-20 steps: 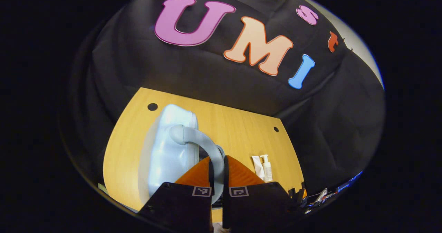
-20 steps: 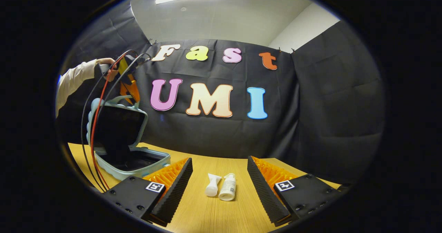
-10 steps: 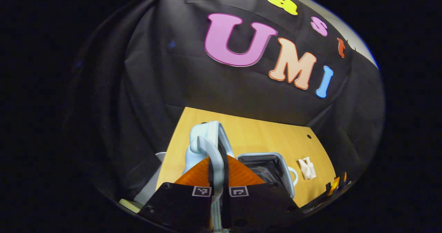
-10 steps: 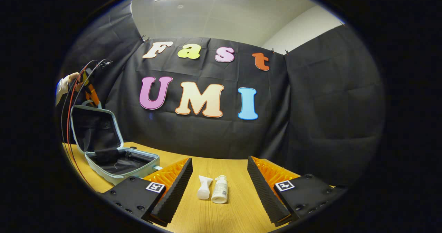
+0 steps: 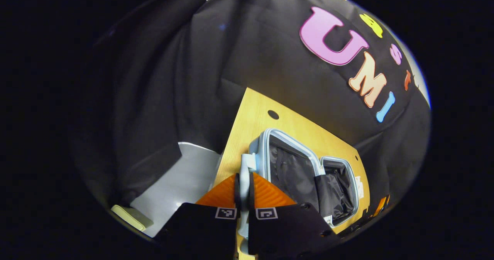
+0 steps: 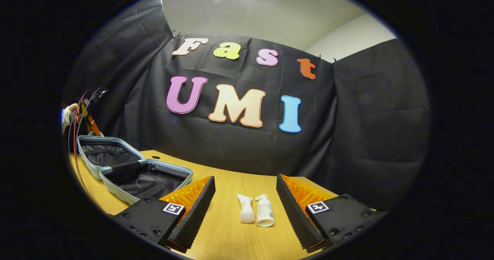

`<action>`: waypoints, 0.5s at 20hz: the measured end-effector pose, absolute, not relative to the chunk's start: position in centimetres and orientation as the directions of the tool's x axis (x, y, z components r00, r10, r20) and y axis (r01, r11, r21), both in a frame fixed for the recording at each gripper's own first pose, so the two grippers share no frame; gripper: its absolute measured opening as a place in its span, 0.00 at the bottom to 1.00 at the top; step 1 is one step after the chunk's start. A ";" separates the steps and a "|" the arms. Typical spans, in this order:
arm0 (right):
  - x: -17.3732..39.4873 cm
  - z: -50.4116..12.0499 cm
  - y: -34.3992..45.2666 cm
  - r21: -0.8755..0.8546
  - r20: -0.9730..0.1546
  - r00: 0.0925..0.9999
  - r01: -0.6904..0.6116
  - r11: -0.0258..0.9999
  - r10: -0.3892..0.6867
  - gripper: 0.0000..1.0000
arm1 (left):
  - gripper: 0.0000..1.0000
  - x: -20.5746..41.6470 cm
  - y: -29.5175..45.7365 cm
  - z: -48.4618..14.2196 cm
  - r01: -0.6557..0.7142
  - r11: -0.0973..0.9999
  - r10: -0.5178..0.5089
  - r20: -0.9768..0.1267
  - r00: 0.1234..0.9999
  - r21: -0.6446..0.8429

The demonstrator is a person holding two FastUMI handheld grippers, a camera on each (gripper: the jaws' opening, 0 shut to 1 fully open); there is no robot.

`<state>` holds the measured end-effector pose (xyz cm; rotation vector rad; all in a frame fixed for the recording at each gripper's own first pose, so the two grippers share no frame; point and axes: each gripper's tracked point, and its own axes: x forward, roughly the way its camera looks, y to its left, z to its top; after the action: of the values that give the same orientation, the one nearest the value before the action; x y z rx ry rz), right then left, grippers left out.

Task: First open the suitcase, pack the skin care products into it, and then close the suitcase.

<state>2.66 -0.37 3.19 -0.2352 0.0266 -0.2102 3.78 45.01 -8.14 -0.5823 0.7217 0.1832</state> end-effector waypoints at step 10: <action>2.7 1.5 0.0 -0.208 -0.043 0.974 0.209 0.956 -0.222 0.99 | 0.04 1.8 47.8 -11.6 -0.366 0.826 -0.018 -0.669 0.743 -0.429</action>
<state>2.65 0.03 1.49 -0.2040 0.0664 -0.2187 1.83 47.82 -11.62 -0.5780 0.7165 0.2024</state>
